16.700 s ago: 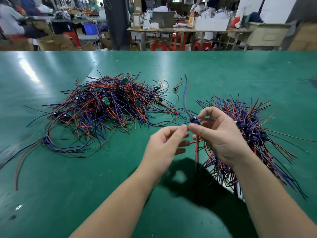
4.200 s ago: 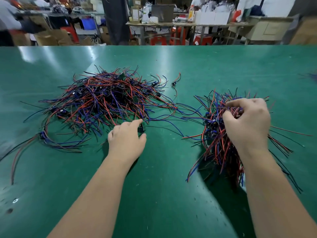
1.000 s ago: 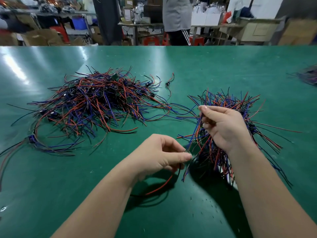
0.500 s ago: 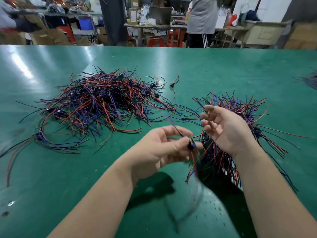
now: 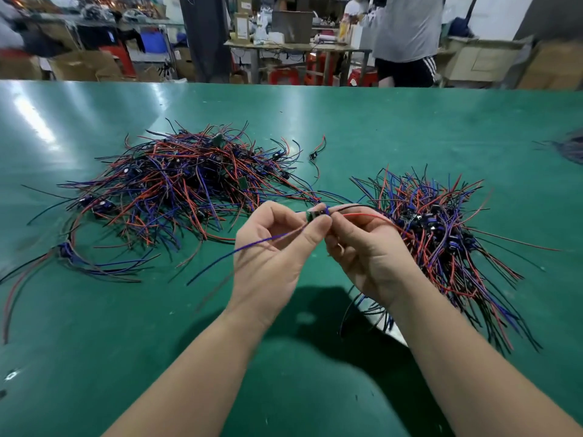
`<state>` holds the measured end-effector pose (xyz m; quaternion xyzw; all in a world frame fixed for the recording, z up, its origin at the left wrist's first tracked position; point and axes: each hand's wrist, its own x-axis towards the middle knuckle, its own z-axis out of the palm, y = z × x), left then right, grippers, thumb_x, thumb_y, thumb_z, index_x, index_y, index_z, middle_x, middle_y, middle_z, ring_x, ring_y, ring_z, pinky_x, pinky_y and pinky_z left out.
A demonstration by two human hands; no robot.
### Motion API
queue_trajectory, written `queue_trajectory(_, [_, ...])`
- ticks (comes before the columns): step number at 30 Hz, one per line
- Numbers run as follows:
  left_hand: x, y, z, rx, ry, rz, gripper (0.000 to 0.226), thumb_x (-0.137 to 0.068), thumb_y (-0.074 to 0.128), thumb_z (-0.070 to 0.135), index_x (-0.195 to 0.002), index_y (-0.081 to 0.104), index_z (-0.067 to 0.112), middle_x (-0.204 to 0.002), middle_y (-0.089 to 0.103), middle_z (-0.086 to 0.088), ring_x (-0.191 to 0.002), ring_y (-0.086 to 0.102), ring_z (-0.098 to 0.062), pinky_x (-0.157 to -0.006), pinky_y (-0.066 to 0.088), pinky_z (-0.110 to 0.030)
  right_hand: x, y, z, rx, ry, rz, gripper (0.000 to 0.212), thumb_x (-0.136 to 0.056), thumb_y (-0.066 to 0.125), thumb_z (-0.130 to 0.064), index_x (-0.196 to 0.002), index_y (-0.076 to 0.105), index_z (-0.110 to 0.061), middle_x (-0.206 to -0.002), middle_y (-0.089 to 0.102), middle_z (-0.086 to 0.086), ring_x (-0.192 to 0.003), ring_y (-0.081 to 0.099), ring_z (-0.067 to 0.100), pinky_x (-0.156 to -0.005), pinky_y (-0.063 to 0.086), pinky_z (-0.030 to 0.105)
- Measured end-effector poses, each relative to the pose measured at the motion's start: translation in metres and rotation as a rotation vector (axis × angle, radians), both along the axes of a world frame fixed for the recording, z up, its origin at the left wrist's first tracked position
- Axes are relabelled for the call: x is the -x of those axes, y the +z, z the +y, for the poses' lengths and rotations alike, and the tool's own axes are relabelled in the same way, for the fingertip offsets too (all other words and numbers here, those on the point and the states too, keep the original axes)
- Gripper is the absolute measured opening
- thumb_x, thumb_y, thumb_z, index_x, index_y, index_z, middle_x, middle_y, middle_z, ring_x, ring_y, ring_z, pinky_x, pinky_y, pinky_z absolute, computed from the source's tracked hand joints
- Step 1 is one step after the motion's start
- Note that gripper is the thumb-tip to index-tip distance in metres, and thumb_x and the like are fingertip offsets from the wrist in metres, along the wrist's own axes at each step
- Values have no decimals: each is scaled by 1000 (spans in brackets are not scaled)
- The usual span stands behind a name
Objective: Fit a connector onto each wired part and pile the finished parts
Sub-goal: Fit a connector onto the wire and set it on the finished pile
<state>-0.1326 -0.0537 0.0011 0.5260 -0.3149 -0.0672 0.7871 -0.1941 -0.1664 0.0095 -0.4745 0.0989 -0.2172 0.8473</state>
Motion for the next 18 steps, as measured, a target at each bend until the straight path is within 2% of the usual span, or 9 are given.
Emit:
queue_trajectory(4, [-4,-9,2,-207,-5,-332,26,-72,80,21,-78,57,33,-82,69,15,-85,68,-4,-80,49,-16,1,6,-7,-67,-58,-5,8,-64,67,-12,-58,72,-13,-60,66,2,-48,56,5,-47,46,13])
queue_trajectory(6, [-10,-13,2,-337,7,-478,29,-80,73,12,-90,59,36,-88,70,14,-90,67,-1,-86,49,-17,4,8,-12,-33,-60,13,10,-66,67,-11,-57,71,-14,-58,63,1,-47,56,5,-48,47,13])
queue_trajectory(7, [-13,-15,0,-370,12,-455,28,-84,69,8,-94,61,33,-91,71,12,-90,68,-1,-86,50,-19,6,10,-15,0,-56,22,11,-66,66,-11,-57,71,-14,-59,63,2,-48,56,5,-49,48,14])
queue_trajectory(8, [-13,-12,0,-373,6,-343,24,-88,67,9,-96,62,31,-91,72,9,-87,70,-5,-82,53,-22,8,10,-18,28,-49,23,11,-67,65,-11,-58,71,-14,-59,63,2,-49,56,6,-49,48,14])
queue_trajectory(10, [-11,-5,-1,-291,-41,14,6,-90,62,25,-96,64,25,-79,74,1,-71,72,-13,-64,56,-24,12,10,-23,60,-22,13,8,-69,65,-10,-63,69,-12,-60,62,3,-49,55,8,-48,46,16])
queue_trajectory(11, [-10,0,-1,-236,-75,190,20,-85,58,37,-94,64,20,-73,73,-2,-62,71,-14,-55,55,-24,14,11,-25,63,16,-4,4,-70,66,-11,-67,67,-11,-60,61,3,-49,53,8,-47,46,16])
queue_trajectory(13, [-15,7,3,-156,-180,462,44,-75,52,53,-88,67,13,-68,72,-4,-52,67,-13,-47,53,-23,18,10,-31,74,154,-52,13,-68,76,-15,-70,65,-10,-61,58,5,-50,51,10,-47,45,16])
queue_trajectory(15, [-17,14,8,-221,-286,529,52,-67,56,60,-75,70,10,-62,69,-5,-49,65,-14,-47,54,-25,24,12,-34,124,314,-59,22,-64,84,-21,-71,67,-11,-62,57,6,-50,51,11,-46,44,15])
queue_trajectory(18, [-10,11,10,-443,-442,383,48,-62,79,58,-57,71,11,-55,66,-7,-51,66,-19,-53,57,-29,25,9,-34,277,380,70,11,-69,80,-14,-70,70,-12,-62,61,5,-51,54,11,-49,45,16])
